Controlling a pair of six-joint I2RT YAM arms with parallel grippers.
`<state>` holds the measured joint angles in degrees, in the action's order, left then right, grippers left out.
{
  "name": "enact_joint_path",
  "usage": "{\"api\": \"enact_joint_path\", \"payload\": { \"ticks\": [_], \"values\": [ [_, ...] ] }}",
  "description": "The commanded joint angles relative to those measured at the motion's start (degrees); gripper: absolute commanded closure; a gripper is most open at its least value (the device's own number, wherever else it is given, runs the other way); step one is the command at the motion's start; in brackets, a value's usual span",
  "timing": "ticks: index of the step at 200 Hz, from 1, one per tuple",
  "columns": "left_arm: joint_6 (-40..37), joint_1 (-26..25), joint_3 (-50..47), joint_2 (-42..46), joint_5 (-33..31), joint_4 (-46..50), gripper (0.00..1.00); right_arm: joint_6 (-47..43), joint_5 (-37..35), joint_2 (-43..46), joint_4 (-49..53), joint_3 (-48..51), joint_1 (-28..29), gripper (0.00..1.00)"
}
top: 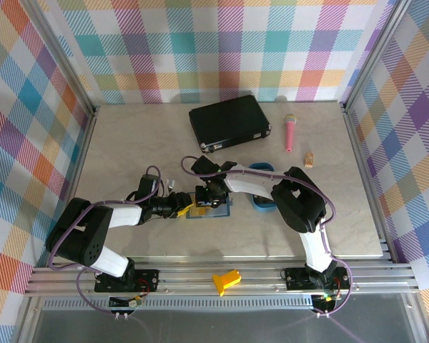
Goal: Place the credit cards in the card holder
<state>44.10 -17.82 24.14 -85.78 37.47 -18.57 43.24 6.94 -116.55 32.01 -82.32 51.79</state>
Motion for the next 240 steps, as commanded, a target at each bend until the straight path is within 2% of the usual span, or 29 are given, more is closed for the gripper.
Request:
{"api": "enact_joint_path", "payload": {
  "ticks": [1,37,55,129,192,240],
  "values": [
    [-0.2,-1.78,-0.41,-2.47,-0.91,-2.35,0.6,0.72,2.11,-0.17,-3.22,0.66,0.51,0.76],
    [-0.27,-1.78,-0.21,-2.46,-1.17,-1.82,0.6,0.2,0.3,1.5,-1.49,0.84,0.51,0.7],
    [-0.41,-1.77,-0.22,-2.28,-1.52,-1.56,0.6,-0.64,-2.04,3.71,1.09,1.08,0.54,0.65],
    [-1.99,-1.78,1.29,-2.02,-0.92,0.44,0.6,-4.19,-9.05,13.0,7.62,5.2,-0.91,0.55],
    [-5.06,-1.78,1.9,-1.2,-1.78,3.7,0.6,-7.66,-6.06,6.15,7.59,-0.01,-2.32,0.53],
    [-5.42,-1.82,1.85,-0.89,-1.99,4.58,0.6,-5.28,-8.88,3.87,8.78,-0.27,-3.46,0.49]
  ]
}}
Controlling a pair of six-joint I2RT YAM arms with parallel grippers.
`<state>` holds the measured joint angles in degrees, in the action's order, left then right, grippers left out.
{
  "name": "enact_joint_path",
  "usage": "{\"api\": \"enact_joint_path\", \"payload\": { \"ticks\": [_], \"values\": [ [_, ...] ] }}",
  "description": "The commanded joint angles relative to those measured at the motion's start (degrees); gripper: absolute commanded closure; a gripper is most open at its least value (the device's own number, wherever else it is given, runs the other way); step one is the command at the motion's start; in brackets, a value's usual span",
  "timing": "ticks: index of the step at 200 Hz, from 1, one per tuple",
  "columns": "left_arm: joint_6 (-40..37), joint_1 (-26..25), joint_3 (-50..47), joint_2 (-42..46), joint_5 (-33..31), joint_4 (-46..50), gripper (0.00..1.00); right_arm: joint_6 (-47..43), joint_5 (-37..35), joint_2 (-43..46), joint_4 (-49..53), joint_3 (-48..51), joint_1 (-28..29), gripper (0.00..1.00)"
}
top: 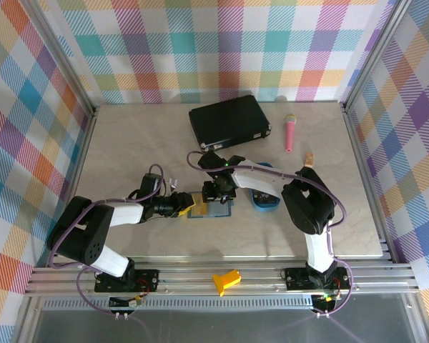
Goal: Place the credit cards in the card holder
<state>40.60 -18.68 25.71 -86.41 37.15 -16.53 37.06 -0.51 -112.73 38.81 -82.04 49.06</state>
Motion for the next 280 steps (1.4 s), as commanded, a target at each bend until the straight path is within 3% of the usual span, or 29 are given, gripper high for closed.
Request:
{"api": "enact_joint_path", "payload": {
  "ticks": [1,127,280],
  "values": [
    [-1.93,-0.95,0.24,-0.25,-1.65,2.55,0.6,0.91,-1.42,0.04,1.99,-0.55,-0.73,0.49],
    [-2.04,-1.01,0.36,-0.36,-1.73,2.82,0.6,1.16,1.03,-1.71,1.23,0.28,-2.04,0.46],
    [-2.18,-1.1,0.65,-0.35,-1.9,3.13,0.61,4.46,11.12,-3.11,-6.19,3.28,-2.12,0.46]
  ]
}}
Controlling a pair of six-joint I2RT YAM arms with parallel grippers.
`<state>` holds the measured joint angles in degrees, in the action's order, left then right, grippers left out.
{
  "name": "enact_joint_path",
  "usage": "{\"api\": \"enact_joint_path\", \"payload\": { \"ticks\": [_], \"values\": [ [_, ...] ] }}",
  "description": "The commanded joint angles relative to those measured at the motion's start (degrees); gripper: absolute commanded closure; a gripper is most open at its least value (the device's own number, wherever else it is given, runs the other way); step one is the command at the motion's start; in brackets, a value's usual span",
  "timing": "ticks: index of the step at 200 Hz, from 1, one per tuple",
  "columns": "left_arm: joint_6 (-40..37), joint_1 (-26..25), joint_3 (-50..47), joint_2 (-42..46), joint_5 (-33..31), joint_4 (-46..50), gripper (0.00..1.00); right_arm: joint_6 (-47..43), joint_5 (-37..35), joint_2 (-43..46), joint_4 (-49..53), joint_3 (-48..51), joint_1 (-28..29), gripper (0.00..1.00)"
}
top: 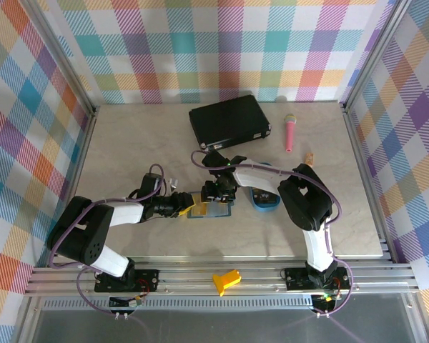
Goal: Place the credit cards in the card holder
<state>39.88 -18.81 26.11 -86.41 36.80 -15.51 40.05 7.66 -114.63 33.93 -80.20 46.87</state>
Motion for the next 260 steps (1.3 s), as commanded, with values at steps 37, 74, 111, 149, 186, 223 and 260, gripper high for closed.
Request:
{"api": "enact_joint_path", "payload": {
  "ticks": [37,74,111,149,186,223,260],
  "values": [
    [-1.36,-1.06,-0.09,-0.34,-1.55,1.94,0.61,2.34,4.87,-0.94,-2.79,1.41,0.06,0.46],
    [-1.2,-1.06,-0.34,-0.18,-1.64,1.8,0.61,3.52,6.11,-0.49,-4.45,1.8,0.04,0.46],
    [-1.2,-1.06,-0.33,0.67,-1.88,2.3,0.61,4.2,7.18,0.24,-6.57,2.5,0.06,0.47],
    [-1.51,-1.06,-0.25,2.01,-2.56,3.76,0.62,5.51,9.26,0.24,-9.26,3.02,0.07,0.47],
    [-2.95,-1.1,1.09,3.39,-4.24,7.72,0.67,6.87,9.39,1.42,-11.02,4.09,0.11,0.48],
    [-4.04,-1.06,2.03,4.85,-5.72,10.54,0.71,7.4,10.18,1.07,-11.6,4.09,0.05,0.49],
    [-4.07,-1.06,2.11,6.02,-6.51,11.1,0.71,7.65,10.18,0.9,-11.7,4.18,0.05,0.49]
  ]
}}
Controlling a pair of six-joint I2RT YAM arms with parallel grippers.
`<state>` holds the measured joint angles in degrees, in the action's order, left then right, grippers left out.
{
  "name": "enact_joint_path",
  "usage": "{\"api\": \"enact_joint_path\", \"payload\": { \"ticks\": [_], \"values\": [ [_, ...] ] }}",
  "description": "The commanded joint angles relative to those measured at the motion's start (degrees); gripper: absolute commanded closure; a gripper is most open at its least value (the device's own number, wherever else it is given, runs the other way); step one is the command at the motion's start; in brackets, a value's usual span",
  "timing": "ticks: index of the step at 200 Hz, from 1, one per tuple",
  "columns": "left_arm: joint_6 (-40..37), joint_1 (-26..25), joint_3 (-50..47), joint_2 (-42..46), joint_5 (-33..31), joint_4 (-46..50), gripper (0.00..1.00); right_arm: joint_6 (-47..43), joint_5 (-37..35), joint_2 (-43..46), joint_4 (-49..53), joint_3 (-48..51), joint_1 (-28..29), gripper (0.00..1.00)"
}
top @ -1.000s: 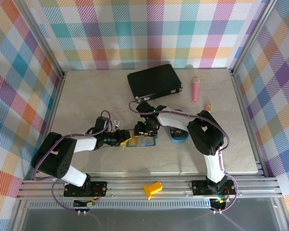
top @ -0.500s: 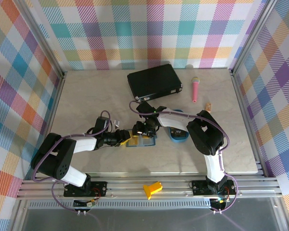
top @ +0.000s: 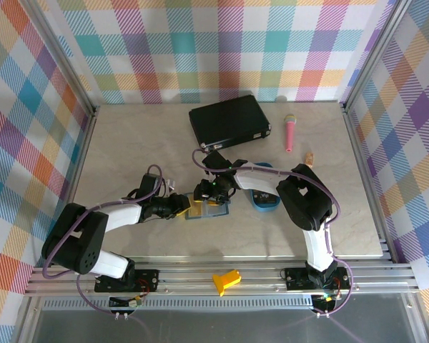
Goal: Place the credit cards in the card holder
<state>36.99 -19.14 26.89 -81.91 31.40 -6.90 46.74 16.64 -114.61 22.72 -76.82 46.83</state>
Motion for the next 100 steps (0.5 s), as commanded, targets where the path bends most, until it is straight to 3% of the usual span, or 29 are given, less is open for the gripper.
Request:
{"api": "enact_joint_path", "payload": {
  "ticks": [1,100],
  "values": [
    [-1.16,-0.73,1.32,1.55,-1.14,2.5,0.71,0.93,1.2,0.88,-0.48,0.79,0.1,0.49],
    [-0.68,-0.77,0.53,3.71,-0.91,2.91,0.81,2.47,4.3,0.35,-3.54,0.8,0.12,0.5]
  ]
}}
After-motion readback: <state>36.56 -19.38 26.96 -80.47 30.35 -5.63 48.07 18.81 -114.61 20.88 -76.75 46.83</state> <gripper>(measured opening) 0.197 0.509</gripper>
